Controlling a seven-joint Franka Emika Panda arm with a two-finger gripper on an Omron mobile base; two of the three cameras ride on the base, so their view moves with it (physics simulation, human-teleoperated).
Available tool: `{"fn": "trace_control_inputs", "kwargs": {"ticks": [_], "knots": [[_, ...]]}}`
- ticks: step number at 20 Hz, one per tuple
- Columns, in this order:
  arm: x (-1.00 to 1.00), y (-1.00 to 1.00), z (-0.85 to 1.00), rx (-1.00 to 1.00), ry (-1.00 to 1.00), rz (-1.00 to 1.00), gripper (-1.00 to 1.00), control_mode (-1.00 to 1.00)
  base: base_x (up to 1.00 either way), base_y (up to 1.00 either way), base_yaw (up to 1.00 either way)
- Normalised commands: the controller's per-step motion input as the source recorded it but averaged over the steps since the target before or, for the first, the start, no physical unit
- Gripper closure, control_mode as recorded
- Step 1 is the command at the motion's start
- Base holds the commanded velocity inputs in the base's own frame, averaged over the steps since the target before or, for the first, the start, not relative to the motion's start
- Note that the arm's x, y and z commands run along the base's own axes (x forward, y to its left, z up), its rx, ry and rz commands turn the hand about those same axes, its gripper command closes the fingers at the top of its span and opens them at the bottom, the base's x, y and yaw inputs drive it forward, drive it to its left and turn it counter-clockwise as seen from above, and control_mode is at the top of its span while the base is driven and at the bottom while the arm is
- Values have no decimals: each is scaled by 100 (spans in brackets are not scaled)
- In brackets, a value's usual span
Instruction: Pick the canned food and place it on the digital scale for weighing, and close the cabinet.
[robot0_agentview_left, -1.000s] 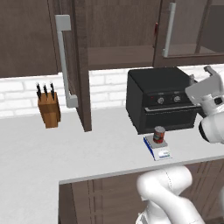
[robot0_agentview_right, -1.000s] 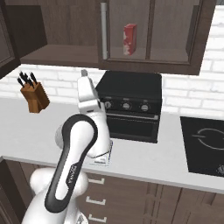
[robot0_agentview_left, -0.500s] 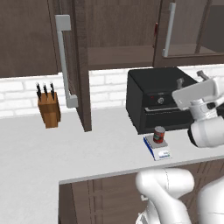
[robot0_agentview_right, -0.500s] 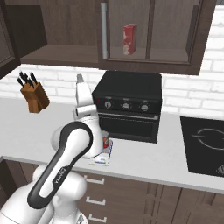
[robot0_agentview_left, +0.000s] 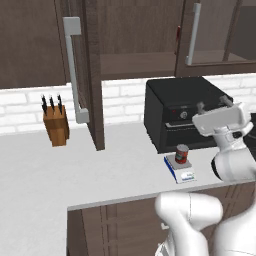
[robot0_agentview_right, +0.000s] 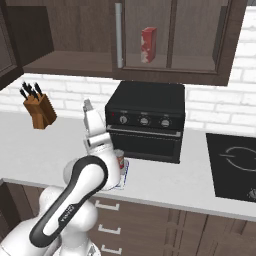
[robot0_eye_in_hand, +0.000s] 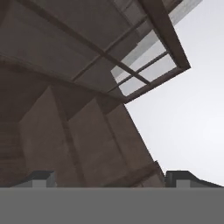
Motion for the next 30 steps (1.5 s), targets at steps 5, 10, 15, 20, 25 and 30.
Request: {"fn": "trace_control_inputs", "kwargs": {"ticks": [5,10,15,20,25,30], "knots": [[-12,43,-43,0,-25,0,-100,-100,0,0,0],[0,100,-25,-2,-33,0,-100,-100,0,0,0],[0,100,-28,-2,-27,0,-100,-100,0,0,0],[0,100,-30,-6,-4,0,-100,-100,0,0,0],[-11,98,-2,-5,15,-36,-100,-100,0,0,0],[-37,54,-4,0,5,-67,-100,-100,0,0,0]]}}
